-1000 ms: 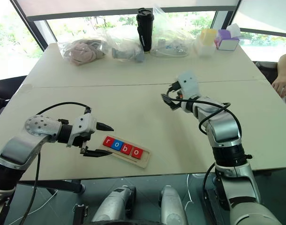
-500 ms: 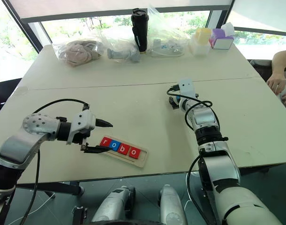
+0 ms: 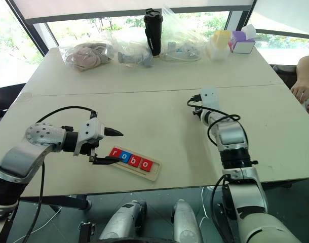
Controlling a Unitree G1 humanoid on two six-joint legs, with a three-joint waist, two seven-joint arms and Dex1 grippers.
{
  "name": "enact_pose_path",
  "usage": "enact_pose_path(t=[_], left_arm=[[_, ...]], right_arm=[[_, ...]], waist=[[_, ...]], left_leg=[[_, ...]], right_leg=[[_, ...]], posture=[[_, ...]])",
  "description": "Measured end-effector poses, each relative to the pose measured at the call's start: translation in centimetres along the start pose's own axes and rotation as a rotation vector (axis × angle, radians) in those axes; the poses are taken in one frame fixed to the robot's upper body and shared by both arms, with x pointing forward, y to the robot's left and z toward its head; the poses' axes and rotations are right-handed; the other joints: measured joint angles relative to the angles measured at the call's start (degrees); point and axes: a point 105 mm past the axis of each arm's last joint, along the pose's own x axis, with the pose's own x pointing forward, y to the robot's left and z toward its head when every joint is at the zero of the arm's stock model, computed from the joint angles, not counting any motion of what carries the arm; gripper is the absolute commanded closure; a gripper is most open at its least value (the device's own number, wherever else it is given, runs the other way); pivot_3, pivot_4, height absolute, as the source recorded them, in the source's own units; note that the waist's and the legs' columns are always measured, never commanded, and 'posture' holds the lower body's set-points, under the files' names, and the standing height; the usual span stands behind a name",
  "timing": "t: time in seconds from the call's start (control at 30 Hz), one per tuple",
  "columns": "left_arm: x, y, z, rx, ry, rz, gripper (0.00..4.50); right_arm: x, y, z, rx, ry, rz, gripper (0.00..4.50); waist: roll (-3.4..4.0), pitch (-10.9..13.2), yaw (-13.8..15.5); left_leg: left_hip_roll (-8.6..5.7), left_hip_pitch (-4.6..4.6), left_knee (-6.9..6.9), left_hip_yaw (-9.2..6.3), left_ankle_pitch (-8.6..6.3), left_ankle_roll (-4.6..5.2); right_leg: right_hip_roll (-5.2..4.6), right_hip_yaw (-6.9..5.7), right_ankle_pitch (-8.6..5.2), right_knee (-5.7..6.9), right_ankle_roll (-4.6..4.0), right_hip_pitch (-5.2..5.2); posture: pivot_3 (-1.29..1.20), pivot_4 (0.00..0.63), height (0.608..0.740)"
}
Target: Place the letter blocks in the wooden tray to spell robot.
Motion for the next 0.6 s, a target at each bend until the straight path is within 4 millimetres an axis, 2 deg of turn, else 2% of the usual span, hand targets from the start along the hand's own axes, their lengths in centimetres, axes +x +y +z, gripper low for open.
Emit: enact_pose_path(t=[0.07,0.1,0.23,0.37,0.5,0.6], left_arm=[[0.0,0.2,0.0,-0.002,0.0,0.001,0.0],[0.0,0.3,-0.2,-0.007,0.002,0.004,0.0],[0.2,0.3,-0.2,-0.009,-0.006,-0.007,0.0],[0.5,0.5,-0.1,0.003,-0.011,-0.018,0.0],[0.6,0.8,-0.4,-0.007,-0.009,-0.013,0.0],[0.5,0.9,-0.6,-0.011,-0.006,-0.008,0.0]], right_arm=[[-3.2,-0.5,0.9,0.027,-0.03,-0.004,3.31],[-4.7,-0.2,0.6,0.028,-0.024,0.002,3.31],[-8.0,2.8,-2.7,0.093,0.106,0.064,3.31],[-9.4,5.9,-5.8,0.196,0.194,0.113,3.31],[-9.6,6.9,-6.3,0.234,0.202,0.084,3.31],[-9.5,7.3,-6.1,0.266,0.198,0.068,1.79]], waist=[[-0.01,-0.02,0.25],[-0.03,-0.07,0.32],[-0.03,-0.06,0.05],[0.01,-0.07,0.14],[0.01,-0.07,0.12],[0.01,-0.07,0.12]], left_leg=[[0.05,-0.01,-0.02,-0.07,-0.01,0.0],[0.06,0.0,-0.02,-0.15,-0.01,0.01],[0.08,0.01,0.01,-0.12,-0.01,0.0],[0.08,0.02,0.02,-0.12,-0.02,-0.01],[0.05,0.01,0.02,-0.09,-0.01,-0.02],[0.05,0.01,-0.02,-0.09,-0.01,-0.02]], right_leg=[[0.03,-0.02,-0.01,0.0,-0.01,0.0],[0.03,-0.04,-0.02,0.0,0.0,0.03],[-0.04,-0.03,-0.09,0.0,-0.28,0.01],[-0.08,-0.05,-0.07,0.0,-0.32,0.01],[-0.11,-0.05,-0.07,-0.03,-0.31,0.01],[-0.11,-0.05,-0.07,-0.05,-0.31,-0.01]], posture=[[0.0,0.15,0.74],[0.0,0.15,0.74],[0.0,0.15,0.74],[0.0,0.15,0.74],[0.0,0.15,0.74],[0.0,0.15,0.74]])
